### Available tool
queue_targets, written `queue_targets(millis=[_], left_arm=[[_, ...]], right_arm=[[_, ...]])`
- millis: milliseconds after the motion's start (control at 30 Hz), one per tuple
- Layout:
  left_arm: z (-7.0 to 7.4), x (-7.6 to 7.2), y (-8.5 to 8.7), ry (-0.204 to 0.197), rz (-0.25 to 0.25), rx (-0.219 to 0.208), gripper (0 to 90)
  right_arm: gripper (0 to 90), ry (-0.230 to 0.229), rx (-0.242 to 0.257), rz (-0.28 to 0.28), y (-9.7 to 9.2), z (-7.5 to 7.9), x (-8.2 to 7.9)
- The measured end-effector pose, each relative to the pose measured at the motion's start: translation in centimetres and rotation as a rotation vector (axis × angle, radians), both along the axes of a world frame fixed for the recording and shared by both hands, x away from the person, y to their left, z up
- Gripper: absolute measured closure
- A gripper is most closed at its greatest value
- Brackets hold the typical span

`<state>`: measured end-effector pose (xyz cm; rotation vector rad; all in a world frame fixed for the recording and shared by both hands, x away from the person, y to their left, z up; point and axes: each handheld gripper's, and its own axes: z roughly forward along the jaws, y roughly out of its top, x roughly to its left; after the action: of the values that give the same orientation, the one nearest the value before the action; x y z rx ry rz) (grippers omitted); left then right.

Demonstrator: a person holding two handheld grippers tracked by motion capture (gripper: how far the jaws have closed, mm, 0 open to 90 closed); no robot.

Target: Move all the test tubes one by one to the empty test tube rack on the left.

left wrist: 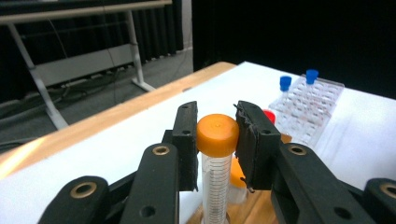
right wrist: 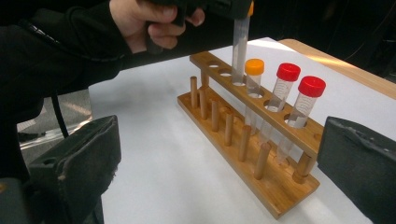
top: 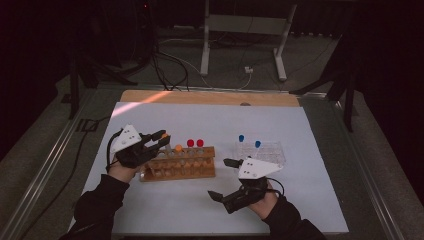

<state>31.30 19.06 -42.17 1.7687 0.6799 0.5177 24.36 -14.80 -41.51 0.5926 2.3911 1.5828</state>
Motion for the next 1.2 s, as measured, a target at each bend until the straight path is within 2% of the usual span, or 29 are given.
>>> queue_targets(millis=[400,667,867,1200], left_arm=[[-2.3,0.3,-0.9,0.057,0.002,0.043,71.6],[-3.3,0.4,-1.1,0.070,0.007,0.062,71.6],[-3.5,0.4,-1.0,0.060,0.014,0.049,71.5],[-3.5,0.3,-0.7,0.095,0.019,0.043,71.1]], right_arm=[[0.0,0.012,-0.015,0.011,0.0,0.0,0.0],[0.0,0.012,-0.022,0.016,0.0,0.0,0.0],[0.0,0.011,-0.023,0.022,0.0,0.0,0.0],[0.0,0.006,-0.025,0.023,-0.1,0.1,0.0]])
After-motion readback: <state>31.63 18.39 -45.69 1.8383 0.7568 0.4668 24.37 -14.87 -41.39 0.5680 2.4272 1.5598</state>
